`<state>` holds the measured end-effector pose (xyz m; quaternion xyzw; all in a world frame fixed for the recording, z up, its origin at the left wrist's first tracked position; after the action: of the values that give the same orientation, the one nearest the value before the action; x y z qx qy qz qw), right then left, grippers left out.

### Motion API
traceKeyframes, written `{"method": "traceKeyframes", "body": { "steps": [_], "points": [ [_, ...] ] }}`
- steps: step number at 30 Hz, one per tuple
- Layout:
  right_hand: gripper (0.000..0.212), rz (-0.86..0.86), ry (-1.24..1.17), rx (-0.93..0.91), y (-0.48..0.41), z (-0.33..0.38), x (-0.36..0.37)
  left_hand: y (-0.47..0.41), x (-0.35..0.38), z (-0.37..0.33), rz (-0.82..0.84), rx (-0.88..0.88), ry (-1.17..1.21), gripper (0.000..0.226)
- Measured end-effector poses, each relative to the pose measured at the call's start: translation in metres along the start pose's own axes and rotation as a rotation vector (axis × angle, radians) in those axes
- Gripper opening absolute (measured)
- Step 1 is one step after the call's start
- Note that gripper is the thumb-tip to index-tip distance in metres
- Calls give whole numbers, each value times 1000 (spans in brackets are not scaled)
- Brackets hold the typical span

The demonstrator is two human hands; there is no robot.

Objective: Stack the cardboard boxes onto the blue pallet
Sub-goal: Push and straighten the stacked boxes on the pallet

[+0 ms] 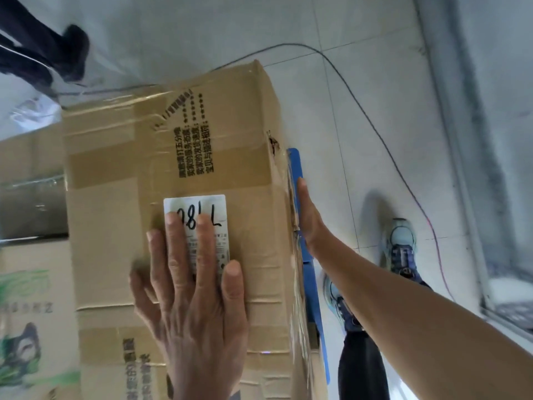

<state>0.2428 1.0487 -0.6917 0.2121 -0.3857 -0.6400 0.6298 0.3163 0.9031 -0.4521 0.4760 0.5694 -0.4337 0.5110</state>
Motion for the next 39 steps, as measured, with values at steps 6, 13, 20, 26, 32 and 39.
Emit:
{"method": "traceKeyframes", "body": {
  "steps": [6,13,20,26,32,39],
  "points": [
    [80,104,16,67,-12,-3,12,0,0,1,-26,2,-54,62],
    [62,158,109,30,-18,36,-1,-28,-12,-9,19,-282,83,62],
    [59,285,218,32,-49,128,-5,-94,-15,-48,45,-557,224,64],
    [89,346,349,45,-72,196,10,-132,-17,-70,26,-715,305,62],
    [95,434,531,48,-101,231,32,-157,-19,-77,14,-817,332,64],
    [92,638,840,193,-150,228,62,-212,-29,-66,-62,-874,433,69]
  ]
}}
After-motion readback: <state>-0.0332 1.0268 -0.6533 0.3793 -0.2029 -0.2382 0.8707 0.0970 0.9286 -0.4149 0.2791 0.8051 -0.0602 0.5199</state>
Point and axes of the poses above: each hand's wrist, its own y-axis away from the middle knuckle, its own x-axis out of the palm, z = x × y, the point moved 7 cm from there along -y, towards the middle knuckle, and after that the axes turned 1 degree about -y, right-handed, at the moved point
